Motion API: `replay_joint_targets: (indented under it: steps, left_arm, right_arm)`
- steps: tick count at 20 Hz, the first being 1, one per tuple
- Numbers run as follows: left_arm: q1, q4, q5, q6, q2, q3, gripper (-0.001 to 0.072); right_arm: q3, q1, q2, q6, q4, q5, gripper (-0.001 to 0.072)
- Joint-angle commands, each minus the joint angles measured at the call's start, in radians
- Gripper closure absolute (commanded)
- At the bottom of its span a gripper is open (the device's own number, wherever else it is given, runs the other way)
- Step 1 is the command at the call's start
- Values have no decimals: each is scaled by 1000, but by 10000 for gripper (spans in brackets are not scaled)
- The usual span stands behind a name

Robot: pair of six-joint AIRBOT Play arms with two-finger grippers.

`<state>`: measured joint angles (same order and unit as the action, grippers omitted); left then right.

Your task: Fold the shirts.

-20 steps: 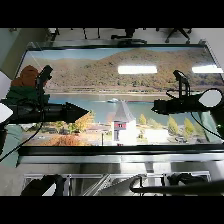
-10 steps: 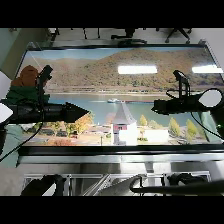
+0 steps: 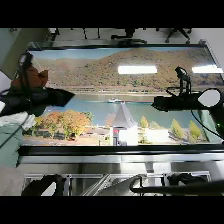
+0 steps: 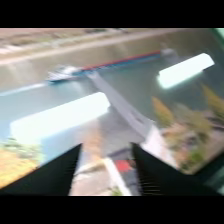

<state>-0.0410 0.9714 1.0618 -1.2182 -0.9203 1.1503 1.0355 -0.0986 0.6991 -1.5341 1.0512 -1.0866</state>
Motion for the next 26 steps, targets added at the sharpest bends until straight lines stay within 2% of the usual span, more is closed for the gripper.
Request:
replay_joint_targets:
  steps: [1,2,3,4,5,9,12,14,17,20,21,23,24,26]
  left_arm:
    - [202,268,-119,23,-135,166,-2]
    - [263,287,-167,36,-213,232,-2]
    - [314,284,-210,36,-296,289,-2]
    - [349,287,-247,37,-388,348,-3]
    - [381,286,-278,37,-497,414,-2]
    - [422,288,-276,63,-943,726,-3]
    - [415,325,-318,77,-1195,922,-3]
    - [406,384,-441,77,-1285,931,-2]
    - [404,459,-642,78,-1328,836,-2]
    - [404,458,-678,77,-1406,907,-1]
    - [401,449,-683,77,-1427,926,62]
    - [389,449,-669,77,-1438,932,650]
    - [386,449,-647,72,-1432,932,689]
    - [368,449,-626,68,-1392,932,691]
  right_arm:
    - [-1,-1,22,0,-7,33,689]
    - [0,0,35,0,-6,49,681]
    - [0,0,51,0,-10,63,615]
    - [0,0,64,0,-15,63,360]
    - [0,0,81,0,-15,63,167]
    - [-1,0,156,0,-13,86,161]
    - [0,0,217,0,-14,105,161]
    - [0,0,253,0,-15,115,161]
    - [0,-1,292,0,-19,122,161]
    - [0,-1,306,0,-39,121,161]
    - [0,0,305,0,-45,120,161]
    - [0,-1,305,0,-45,117,161]
    - [0,-1,305,0,-48,117,161]
    - [0,0,304,1,-50,116,161]
